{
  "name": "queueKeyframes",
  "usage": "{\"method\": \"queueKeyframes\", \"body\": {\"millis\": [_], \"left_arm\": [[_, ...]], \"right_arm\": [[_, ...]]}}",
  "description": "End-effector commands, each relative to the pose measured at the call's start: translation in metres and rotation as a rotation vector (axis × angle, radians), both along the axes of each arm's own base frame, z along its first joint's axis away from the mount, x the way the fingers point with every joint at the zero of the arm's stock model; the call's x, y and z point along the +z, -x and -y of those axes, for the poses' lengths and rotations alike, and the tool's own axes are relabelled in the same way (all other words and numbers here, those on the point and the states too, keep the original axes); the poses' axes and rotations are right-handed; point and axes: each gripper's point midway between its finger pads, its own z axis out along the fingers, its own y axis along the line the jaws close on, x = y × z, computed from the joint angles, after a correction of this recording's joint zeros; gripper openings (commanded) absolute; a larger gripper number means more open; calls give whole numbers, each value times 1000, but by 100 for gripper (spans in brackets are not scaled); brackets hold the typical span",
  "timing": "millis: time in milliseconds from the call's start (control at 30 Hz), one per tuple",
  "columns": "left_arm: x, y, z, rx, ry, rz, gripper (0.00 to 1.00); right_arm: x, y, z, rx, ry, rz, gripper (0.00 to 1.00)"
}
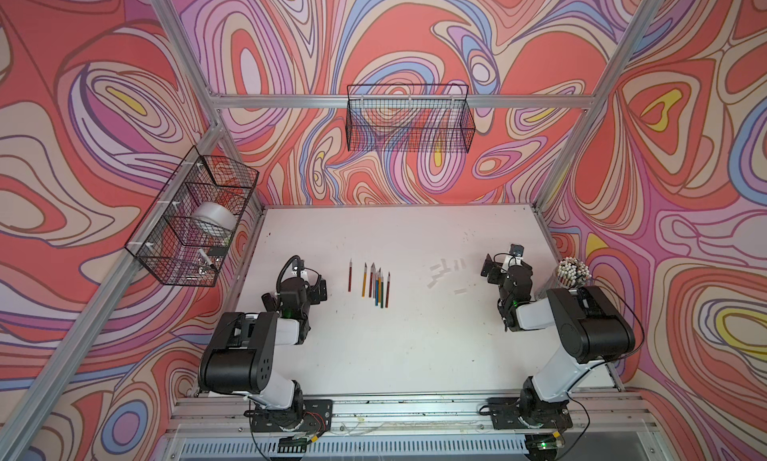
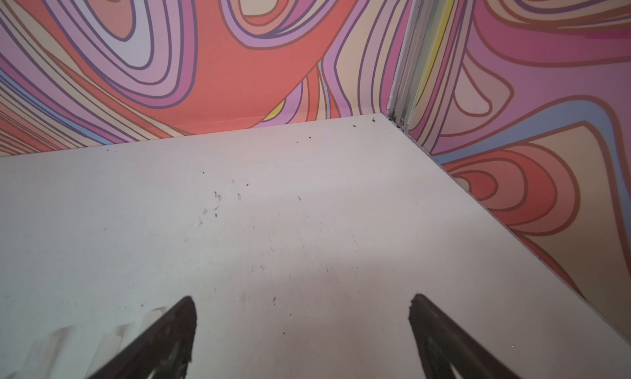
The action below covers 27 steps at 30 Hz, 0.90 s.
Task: Remove protective caps from carving knives
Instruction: Reset both arms
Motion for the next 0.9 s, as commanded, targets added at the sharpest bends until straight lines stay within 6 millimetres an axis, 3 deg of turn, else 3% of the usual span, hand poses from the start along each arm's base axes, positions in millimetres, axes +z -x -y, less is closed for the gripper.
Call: {"method": "queueKeyframes", "body": {"millis": [0,767,867], "left_arm": [[20,-15,5,-30,22,64,100],[22,-15,6,-36,21,79,100],[22,-15,6,-35,21,79,100]], "right_arm": [[-3,2,5,-27,-3,-15,98],[-4,2,5,-27,-6,-16,98],[10,31,-2,27,-8,126,98]]}}
